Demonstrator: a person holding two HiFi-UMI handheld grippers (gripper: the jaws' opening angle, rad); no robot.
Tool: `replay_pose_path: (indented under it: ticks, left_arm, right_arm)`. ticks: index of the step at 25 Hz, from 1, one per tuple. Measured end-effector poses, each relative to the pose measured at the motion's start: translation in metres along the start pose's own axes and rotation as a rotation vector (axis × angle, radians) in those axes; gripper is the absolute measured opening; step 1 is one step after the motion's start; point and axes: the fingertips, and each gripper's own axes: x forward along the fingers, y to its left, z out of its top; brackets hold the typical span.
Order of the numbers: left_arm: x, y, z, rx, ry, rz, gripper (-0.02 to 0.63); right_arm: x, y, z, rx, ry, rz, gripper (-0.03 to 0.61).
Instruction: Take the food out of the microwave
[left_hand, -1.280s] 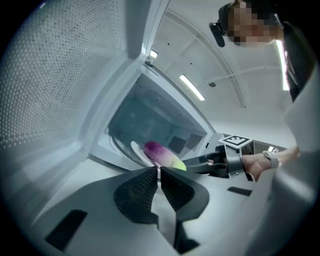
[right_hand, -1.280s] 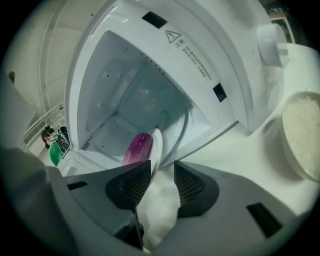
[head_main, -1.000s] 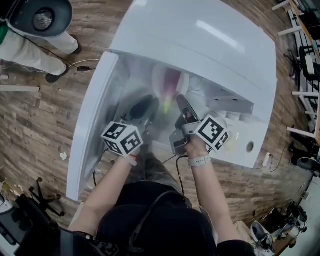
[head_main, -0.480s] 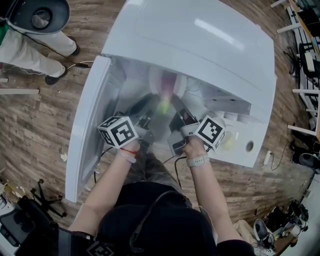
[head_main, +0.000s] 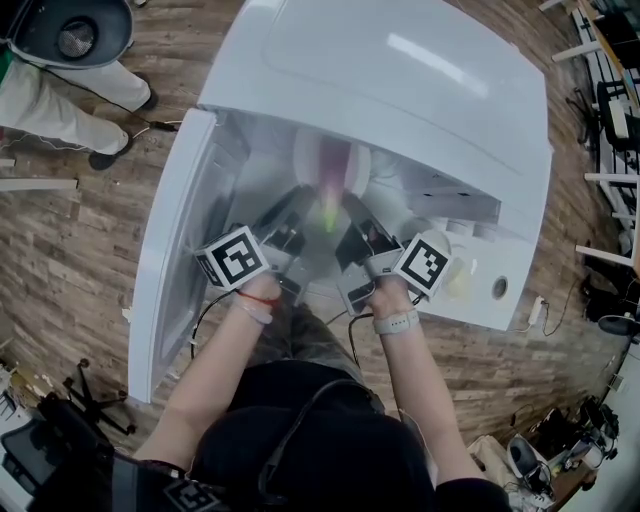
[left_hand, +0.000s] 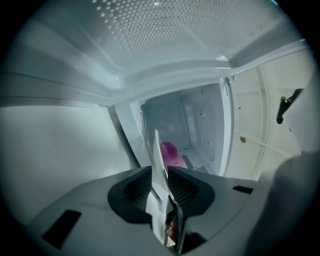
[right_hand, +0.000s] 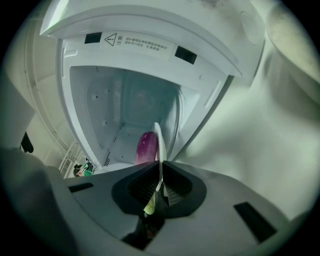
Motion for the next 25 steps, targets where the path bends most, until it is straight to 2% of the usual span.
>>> replay_pose_path:
  ticks: [4,25]
  left_arm:
    - [-0.002,-0.005,-0.001,-0.002,0.004,-0.015,0.046]
    - [-0.022,-0.01,-0.013,0.015,0.004,0.009,0.046]
  right_arm:
    - [-0.003,-0.001,-0.003,0.002,0.0,-0.007,0.035]
    - [-0.019,0.0,-0.021,0.024,-0.018,-0.004,0.035]
